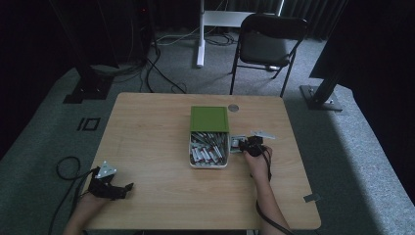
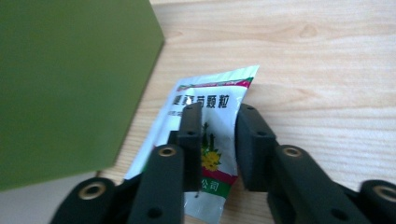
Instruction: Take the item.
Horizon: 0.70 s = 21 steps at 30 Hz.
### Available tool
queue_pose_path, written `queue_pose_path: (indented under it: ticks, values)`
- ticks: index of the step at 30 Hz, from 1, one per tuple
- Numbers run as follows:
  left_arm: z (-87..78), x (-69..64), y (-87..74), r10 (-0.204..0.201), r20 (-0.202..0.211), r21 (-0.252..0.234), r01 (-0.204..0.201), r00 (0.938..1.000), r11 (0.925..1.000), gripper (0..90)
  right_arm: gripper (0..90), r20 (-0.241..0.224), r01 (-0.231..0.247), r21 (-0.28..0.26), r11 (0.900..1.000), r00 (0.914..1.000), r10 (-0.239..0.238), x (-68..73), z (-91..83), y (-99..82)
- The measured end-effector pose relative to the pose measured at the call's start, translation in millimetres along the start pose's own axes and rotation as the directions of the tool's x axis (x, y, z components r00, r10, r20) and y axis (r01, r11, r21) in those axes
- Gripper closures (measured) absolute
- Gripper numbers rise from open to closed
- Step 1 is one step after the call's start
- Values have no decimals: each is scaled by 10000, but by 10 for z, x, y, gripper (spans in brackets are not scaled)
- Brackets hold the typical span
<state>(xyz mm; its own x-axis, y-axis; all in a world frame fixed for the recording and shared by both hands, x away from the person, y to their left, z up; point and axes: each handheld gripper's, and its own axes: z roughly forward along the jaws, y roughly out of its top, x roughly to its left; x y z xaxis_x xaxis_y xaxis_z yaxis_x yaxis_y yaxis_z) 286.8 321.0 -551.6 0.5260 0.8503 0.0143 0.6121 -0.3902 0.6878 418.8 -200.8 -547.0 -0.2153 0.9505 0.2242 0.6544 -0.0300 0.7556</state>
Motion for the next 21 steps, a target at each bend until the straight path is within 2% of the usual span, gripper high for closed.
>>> queue_pose_path:
  ticks: [2,10,21]
  values:
    - [0,0,0,0,-1,0,0,10000,10000,14,688,122,129,61,9999,9998,-130,-15,5,-16]
    - [0,0,0,2,0,1,-2,10000,10000,14,471,263,591,121,9982,9979,-594,-55,-80,-33]
    - [0,0,0,2,-1,2,-2,10000,10000,13,392,680,651,-223,9976,9957,-635,-237,-325,-46]
